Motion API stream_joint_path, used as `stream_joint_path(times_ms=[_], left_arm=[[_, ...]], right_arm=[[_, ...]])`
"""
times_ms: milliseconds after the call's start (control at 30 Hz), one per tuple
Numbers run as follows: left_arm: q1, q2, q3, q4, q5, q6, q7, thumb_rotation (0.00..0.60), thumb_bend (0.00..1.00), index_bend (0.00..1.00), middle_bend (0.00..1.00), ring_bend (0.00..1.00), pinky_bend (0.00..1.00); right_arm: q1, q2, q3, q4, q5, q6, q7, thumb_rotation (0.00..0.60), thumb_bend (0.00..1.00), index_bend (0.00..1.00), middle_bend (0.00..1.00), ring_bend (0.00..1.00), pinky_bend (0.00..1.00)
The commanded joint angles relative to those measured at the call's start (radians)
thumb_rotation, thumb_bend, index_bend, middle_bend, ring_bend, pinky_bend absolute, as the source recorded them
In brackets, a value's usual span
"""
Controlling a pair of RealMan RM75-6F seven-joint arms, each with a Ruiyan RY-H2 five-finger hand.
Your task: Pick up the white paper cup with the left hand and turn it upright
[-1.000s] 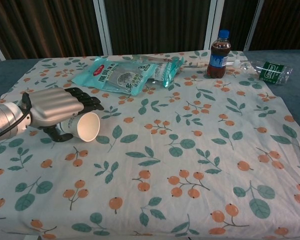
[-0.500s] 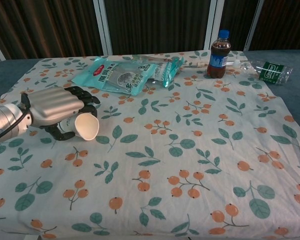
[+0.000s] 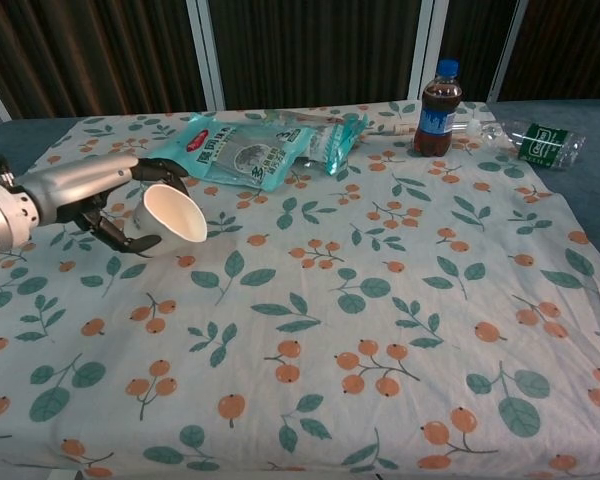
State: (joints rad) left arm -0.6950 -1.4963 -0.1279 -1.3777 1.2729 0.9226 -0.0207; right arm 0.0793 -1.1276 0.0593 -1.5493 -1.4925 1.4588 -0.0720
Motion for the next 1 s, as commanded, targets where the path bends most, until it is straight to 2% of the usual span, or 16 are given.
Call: stream_joint_path(times_ms=[33,167,400,567,733,1000], left_arm=[[0.054,-0.020,-0.052,0.095,0.021,-0.024,-0.473,0.600,0.38,0.35,0.08,0.00,0.04],[0.067,-0.067,-0.051,0.206,0.046,-0.047,-0.706,0.600,0.38,0.34,0.10,0.00,0.04],[0.075,-0.188,-0.013,0.431,0.116,-0.018,-0.873,0.600,0.38,0.32,0.11,0.00,0.04],[0.071,-0.225,0.008,0.507,0.149,-0.007,-0.914,0.600,0.38,0.27,0.07,0.00,0.04],[0.068,-0.221,0.034,0.520,0.191,0.016,-0.942,0.600,0.37,0.01,0.00,0.00,0.03],[0.083,-0.195,0.045,0.488,0.215,0.078,-0.917,0.600,0.37,0.00,0.00,0.00,0.02]], right_arm=[[0.002,-0.002,-0.001,0.000,0.000,-0.003,0.000,0.471,0.00,0.00,0.00,0.00,0.00],[0.005,-0.001,0.000,-0.003,0.000,-0.007,-0.005,0.471,0.00,0.00,0.00,0.00,0.00],[0.002,0.005,0.001,-0.015,-0.002,0.003,-0.013,0.471,0.00,0.00,0.00,0.00,0.00],[0.001,0.004,0.003,-0.012,0.005,0.003,-0.014,0.484,0.00,0.00,0.00,0.00,0.00],[-0.001,0.004,0.005,-0.010,0.003,0.011,-0.008,0.483,0.00,0.00,0.00,0.00,0.00],[-0.002,-0.001,0.003,0.001,0.001,0.010,0.002,0.481,0.00,0.00,0.00,0.00,0.00]])
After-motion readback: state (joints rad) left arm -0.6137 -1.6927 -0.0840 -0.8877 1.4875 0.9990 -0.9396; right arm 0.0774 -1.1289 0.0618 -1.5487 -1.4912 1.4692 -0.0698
